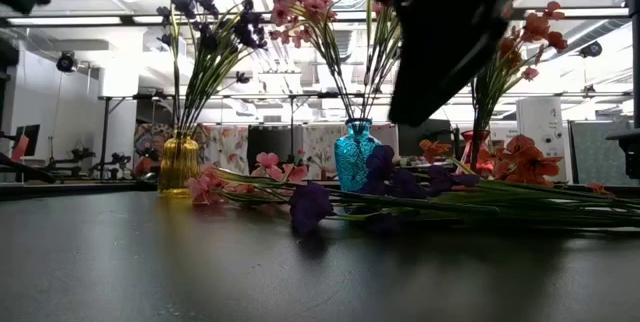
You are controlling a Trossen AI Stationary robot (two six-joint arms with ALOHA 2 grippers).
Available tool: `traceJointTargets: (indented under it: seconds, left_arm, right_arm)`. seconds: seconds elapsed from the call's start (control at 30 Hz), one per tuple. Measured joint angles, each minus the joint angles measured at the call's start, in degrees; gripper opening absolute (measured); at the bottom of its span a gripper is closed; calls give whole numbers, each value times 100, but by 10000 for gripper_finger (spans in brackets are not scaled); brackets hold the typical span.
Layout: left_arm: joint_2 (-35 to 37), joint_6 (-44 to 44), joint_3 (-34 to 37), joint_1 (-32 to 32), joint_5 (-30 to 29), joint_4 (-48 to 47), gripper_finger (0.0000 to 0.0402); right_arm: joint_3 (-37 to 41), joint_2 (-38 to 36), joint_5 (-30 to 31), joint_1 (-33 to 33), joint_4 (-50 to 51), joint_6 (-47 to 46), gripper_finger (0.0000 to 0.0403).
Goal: Sort flowers into vase by color
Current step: Put the purple flower into the yellow vase
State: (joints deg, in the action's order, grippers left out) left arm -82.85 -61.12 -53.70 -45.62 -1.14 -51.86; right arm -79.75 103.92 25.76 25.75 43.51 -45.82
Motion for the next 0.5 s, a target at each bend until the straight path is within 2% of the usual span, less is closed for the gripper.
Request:
traceJointTargets:
  seconds: [0.1,0.2,0.27,0.4,0.5]
  left_arm:
    - [0,359,672,-20,-313,1565,75]
    - [-39,1315,1700,58,-1032,3995,75]
    - [-175,1650,2357,194,-1424,5655,75]
    - [-642,1296,3265,390,-1360,8088,75]
    - [-1049,792,3540,408,-1601,9146,75]
  right_arm:
    - [-30,215,234,-151,-308,89,290]
    - [15,413,513,-236,-579,227,288]
    - [18,513,626,-256,-681,302,288]
    - [22,583,541,-279,-687,238,288]
    - [22,545,425,-228,-699,232,288]
